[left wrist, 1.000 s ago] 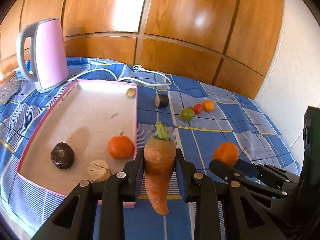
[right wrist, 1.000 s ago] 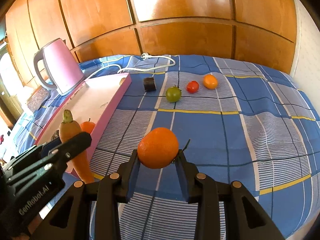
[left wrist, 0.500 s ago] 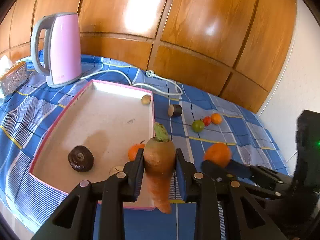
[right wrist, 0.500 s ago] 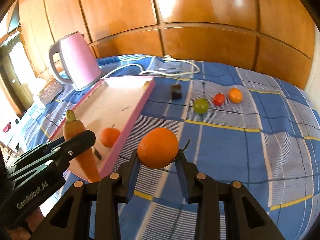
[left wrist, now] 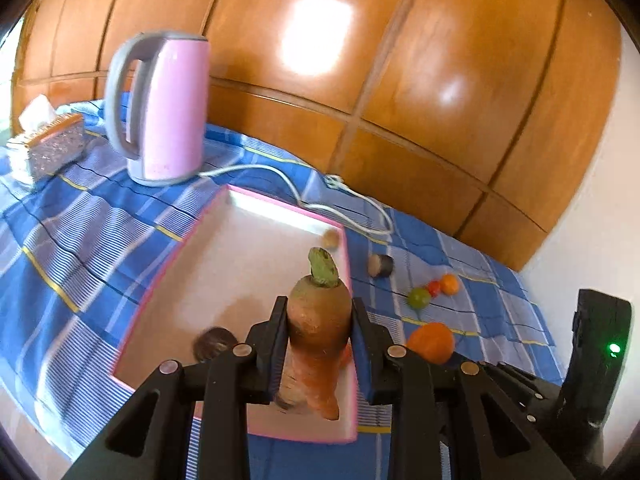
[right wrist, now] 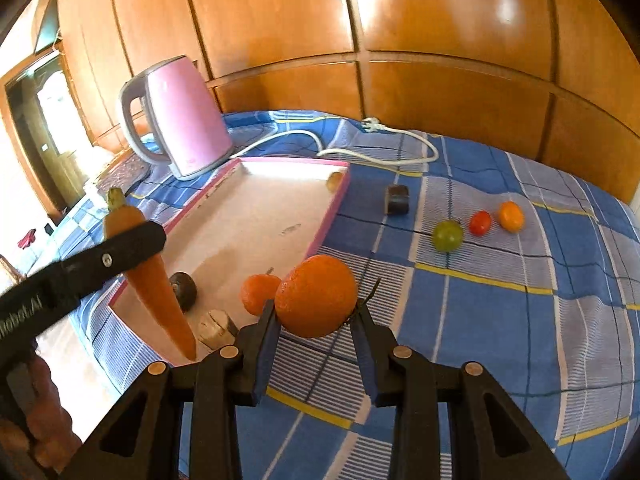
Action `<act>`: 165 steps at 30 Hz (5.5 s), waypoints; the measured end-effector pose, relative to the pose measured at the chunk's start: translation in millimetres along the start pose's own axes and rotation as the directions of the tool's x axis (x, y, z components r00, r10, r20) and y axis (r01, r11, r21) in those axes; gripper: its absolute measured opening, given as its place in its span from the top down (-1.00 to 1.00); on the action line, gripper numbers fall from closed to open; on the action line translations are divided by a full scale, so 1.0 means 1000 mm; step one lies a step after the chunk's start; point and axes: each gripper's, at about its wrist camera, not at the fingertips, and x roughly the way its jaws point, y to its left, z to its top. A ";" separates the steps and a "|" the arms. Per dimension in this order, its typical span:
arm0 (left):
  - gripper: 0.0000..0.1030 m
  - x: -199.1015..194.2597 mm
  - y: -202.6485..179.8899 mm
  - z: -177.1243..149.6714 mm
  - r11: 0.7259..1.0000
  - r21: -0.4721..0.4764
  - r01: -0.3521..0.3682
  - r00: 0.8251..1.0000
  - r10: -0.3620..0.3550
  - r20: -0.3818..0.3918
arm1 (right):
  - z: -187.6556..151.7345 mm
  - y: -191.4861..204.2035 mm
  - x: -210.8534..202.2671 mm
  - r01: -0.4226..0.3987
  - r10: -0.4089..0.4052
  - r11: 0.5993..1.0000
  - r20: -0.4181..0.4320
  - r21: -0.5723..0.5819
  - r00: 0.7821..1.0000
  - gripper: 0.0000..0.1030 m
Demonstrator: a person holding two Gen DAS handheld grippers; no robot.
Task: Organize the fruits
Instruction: 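Lower the carrot into the tray with the left tool while the right tool releases the orange there, then withdraw both open tools from the tray toward the green and red tomatoes, then grasp the green tomato with the left tool while the right tool grasps the red tomato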
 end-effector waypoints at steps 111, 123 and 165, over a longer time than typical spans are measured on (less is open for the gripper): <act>0.37 0.132 -0.112 -0.022 0.961 0.262 0.090 0.977 -0.034 -0.210 | 0.034 -0.157 0.035 0.235 -0.242 0.916 -0.018 0.325 0.970 0.26; 0.37 0.159 -0.114 -0.017 0.971 0.225 0.077 0.978 -0.029 -0.206 | 0.055 -0.171 0.079 0.223 -0.219 0.920 -0.047 0.322 0.975 0.26; 0.35 0.241 -0.155 -0.016 0.973 0.197 0.121 0.948 -0.055 -0.313 | 0.035 -0.210 0.069 0.250 -0.245 0.900 -0.058 0.357 0.968 0.49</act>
